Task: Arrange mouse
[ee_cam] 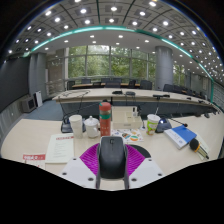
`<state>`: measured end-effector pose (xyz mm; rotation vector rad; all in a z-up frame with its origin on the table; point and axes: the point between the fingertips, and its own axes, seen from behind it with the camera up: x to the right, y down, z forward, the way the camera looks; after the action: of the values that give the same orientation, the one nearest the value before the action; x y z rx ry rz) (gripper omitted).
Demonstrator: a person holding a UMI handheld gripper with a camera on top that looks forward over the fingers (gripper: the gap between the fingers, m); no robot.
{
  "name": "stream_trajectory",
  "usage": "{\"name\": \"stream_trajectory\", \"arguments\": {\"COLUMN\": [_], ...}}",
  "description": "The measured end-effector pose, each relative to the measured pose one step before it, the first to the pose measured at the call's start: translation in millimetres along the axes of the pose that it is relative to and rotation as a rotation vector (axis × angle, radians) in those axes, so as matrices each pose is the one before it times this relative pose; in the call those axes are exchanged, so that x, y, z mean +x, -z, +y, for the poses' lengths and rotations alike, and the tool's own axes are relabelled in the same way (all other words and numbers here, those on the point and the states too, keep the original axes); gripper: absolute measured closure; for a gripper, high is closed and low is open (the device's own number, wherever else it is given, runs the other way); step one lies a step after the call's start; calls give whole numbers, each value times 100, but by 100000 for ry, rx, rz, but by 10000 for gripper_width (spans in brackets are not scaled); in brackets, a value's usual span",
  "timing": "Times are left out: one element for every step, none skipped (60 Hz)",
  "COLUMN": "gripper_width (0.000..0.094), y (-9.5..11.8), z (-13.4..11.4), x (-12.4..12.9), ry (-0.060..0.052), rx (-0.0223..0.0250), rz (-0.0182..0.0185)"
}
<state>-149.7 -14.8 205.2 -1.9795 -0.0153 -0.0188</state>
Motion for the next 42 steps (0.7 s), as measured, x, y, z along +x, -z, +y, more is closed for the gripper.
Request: {"name": "stream_trajectory", "arguments": {"gripper_width": [622,622,622,621,622,622,622,622,622,622,623,623,622,622,623,623,622,623,624,622,622,622,622,623,622,623,622,621,620,619,618,616,612,590,576,559,547,537,520,503,489,474], "y": [-1033,-992,-1048,-1030,-995,-965,-1180,-926,-749,-885,-847,-1001,-857,-804,-919,-722,-614,-647,-632,-629,-583,-635,-643,-500,-451,-433,-382,-307,-287,-298,-272,-229,-194,-164,-127,-33,17,50,-62,42,19,21], "z": [242,499,299,343,300,330,678,303,349,381,397,444,459,464,519,414,430,339,345,333,302,201,402,264,278,267,279,257,221,167,262,321,285,253,220,-103,-225,40,176,71,18,70], "x": [746,635,608,623,616,605,618,529,645,489,466,330,355,329,326,319,316,252,207,197,196,148,89,102,72,71,72,68,53,109,41,43,61,87,130,14,49,1,-77,-17,-9,-22], "ry": [-210,-143,-175,-175,-200,-222,-97,-25,71,38,-73,-76,-27,19,-13,-67,11,142,165,170,138,84,83,-25,-99,-176,-248,-371,-498,-468,-367,-351,-400,-571,-703,-419,245,515,774,842,888,775], "rx": [-973,-869,-1082,-1027,-852,-781,-724,-1162,-1228,-1146,-1048,-1036,-1147,-1269,-1256,-1072,-667,-850,-811,-746,-770,-1036,-339,-621,-647,-685,-767,-741,-524,-643,-726,-872,-923,-694,-450,974,772,278,-631,-252,-83,-339], "rz": [337,149,-134,-149,-54,34,104,-55,-102,-44,-31,-126,-325,-386,-162,-278,-379,-344,-391,-294,-239,-94,-112,-287,-299,-261,-187,-150,-112,-29,-78,-1,83,242,518,173,147,255,208,188,275,219]}}
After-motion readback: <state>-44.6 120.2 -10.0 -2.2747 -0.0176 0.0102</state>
